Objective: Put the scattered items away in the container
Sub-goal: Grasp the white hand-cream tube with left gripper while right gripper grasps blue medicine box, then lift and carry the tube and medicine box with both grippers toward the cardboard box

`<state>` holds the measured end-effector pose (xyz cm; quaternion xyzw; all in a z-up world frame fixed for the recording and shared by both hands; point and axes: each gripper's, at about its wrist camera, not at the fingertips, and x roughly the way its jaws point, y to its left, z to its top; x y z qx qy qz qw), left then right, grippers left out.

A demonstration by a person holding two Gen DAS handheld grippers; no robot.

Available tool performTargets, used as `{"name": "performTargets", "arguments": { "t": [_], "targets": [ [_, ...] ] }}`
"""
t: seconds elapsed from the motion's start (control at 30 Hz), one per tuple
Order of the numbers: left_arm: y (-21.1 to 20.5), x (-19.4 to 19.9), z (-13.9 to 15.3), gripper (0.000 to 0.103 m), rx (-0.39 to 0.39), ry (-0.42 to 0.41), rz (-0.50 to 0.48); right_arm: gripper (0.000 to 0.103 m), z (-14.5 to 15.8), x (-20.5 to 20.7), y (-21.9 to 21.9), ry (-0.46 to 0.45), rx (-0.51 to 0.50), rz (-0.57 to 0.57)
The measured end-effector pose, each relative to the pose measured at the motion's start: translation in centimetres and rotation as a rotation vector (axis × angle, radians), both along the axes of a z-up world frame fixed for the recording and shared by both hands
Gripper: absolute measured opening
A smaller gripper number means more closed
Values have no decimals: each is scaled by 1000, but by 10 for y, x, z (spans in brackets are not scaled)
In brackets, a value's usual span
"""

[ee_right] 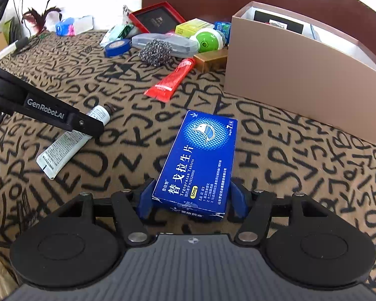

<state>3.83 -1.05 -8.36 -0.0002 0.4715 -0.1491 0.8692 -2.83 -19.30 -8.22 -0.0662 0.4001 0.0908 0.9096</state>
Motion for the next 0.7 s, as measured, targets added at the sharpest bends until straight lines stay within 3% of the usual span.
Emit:
{"name": "performTargets", "arguments": {
  "t": [0.27, 0.37, 0.47, 0.7],
  "targets": [
    [-2, -1, 0, 50, 14, 9, 2, 81, 5, 15, 3, -46, -23, -34],
    [-4, 0, -1, 45, 33, 6, -3, 77, 3, 22, 3, -37, -16, -30],
    [-5, 0, -1, 46, 35, 7, -4, 67, 0, 25, 1, -16, 6, -31],
    [-8, 4, -2, 47, 48, 3, -10, 67, -3, 29, -1, -6, 34, -43]
  ]
}}
